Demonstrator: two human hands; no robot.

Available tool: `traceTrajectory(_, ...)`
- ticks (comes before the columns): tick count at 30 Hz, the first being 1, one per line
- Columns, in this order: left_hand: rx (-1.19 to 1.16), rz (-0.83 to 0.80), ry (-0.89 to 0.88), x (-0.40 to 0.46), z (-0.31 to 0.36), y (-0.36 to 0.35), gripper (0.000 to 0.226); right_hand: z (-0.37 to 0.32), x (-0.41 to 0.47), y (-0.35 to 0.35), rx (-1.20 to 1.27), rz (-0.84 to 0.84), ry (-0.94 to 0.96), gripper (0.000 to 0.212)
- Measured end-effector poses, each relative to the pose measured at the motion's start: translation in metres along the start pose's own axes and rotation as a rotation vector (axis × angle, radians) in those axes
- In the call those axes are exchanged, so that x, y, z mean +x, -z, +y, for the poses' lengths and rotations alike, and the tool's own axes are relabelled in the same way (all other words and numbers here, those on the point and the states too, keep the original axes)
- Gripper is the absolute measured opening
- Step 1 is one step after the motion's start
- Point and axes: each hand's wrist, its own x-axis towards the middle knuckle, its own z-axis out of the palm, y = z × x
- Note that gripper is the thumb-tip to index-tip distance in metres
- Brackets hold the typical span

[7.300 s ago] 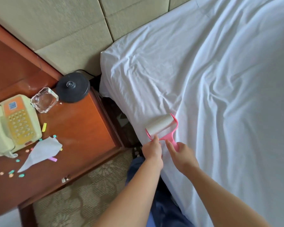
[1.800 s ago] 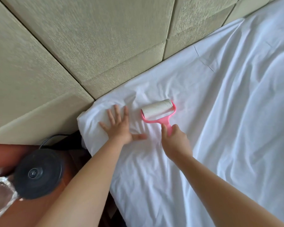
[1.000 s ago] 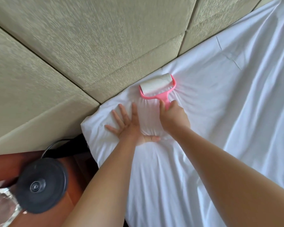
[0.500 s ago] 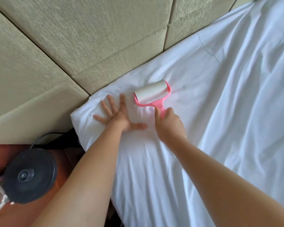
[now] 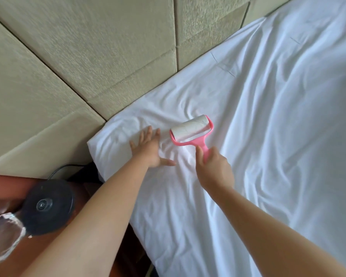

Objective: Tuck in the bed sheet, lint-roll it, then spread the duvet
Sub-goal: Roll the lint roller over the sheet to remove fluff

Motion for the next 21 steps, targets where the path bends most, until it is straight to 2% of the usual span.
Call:
traceTrajectory(5, 0.030, -0.003, -0.031, 0.000, 0.020, 0.002, 0.130, 0.015, -0.002, 0.010, -0.036, 0.052, -0.061, 0.041)
traceTrajectory(10, 0.079, -0.002, -0.057, 0.032, 0.027, 0.005, 0.136, 0.020, 0.018, -0.005, -0.002, 0.016, -0.165, 0.038)
traceTrajectory(21, 0.084, -0.023, -0.084, 0.106, 0.040, 0.050, 0.149, -0.047, 0.112, -0.006, 0.089, 0.027, -0.194, 0.044)
